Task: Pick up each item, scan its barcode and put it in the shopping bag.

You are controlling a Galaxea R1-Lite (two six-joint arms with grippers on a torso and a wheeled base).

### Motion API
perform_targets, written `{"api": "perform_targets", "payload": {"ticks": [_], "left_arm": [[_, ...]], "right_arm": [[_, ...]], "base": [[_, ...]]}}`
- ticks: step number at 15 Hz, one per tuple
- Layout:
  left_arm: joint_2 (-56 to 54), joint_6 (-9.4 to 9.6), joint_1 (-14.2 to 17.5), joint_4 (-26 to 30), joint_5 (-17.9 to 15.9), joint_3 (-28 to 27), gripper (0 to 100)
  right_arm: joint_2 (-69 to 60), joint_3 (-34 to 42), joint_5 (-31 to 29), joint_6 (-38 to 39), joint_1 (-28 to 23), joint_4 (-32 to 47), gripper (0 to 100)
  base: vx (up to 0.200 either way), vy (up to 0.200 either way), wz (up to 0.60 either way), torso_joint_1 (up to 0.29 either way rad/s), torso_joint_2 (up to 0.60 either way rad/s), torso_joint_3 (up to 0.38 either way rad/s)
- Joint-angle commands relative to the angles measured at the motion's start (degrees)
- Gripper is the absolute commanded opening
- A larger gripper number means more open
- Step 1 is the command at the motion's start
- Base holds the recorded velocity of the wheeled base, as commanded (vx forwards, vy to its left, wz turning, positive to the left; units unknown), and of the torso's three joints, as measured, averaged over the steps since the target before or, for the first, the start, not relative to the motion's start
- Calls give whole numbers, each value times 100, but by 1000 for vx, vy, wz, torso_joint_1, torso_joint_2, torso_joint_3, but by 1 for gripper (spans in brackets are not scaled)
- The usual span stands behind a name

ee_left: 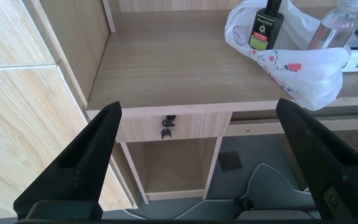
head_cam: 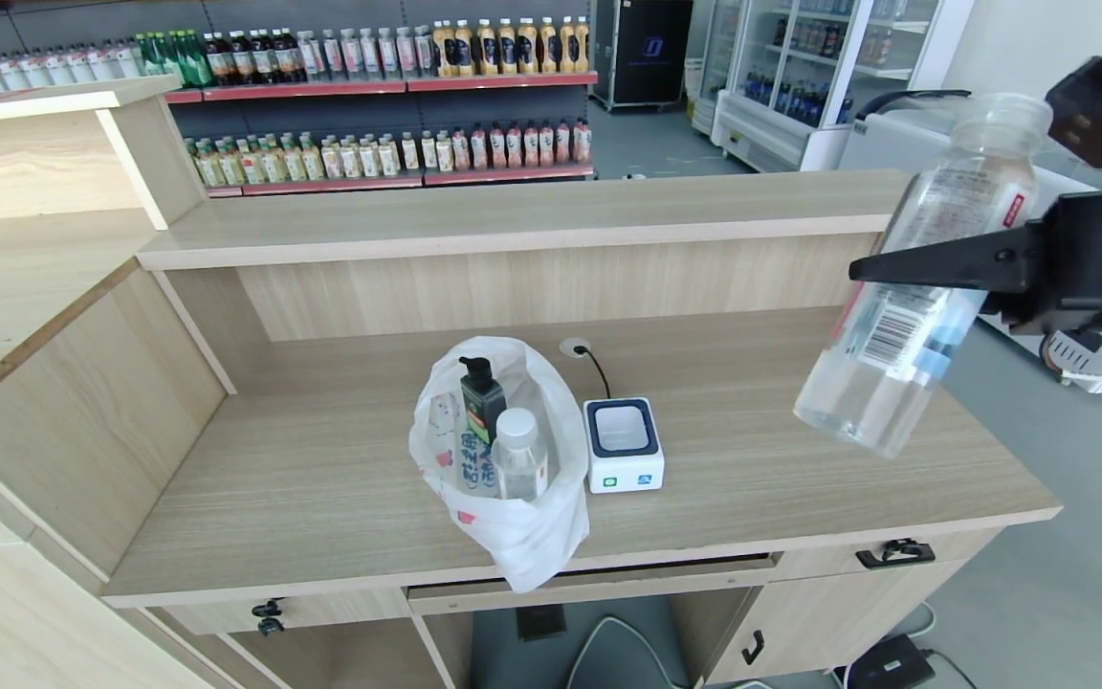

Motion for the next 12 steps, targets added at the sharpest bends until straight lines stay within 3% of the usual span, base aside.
{"api": "perform_targets", "payload": {"ticks": [1,4,7,12], "left_arm": [[-2,0,0,-1,0,0,100],[-2,0,0,-1,0,0,100],[-2,0,0,8,0,0,100],[-2,0,0,-1,9,0,100]], "right_arm": [[-640,231,192,-10,339,237,0],[-956,583,200,-142,576,360,0],[-1202,1093,218,-818,585,491,0],[-1290,882,508,-853,629,790,0]], "base": [[0,0,0,0,0,0],[0,0,0,0,0,0],[0,0,0,0,0,0],[0,0,0,0,0,0]]}}
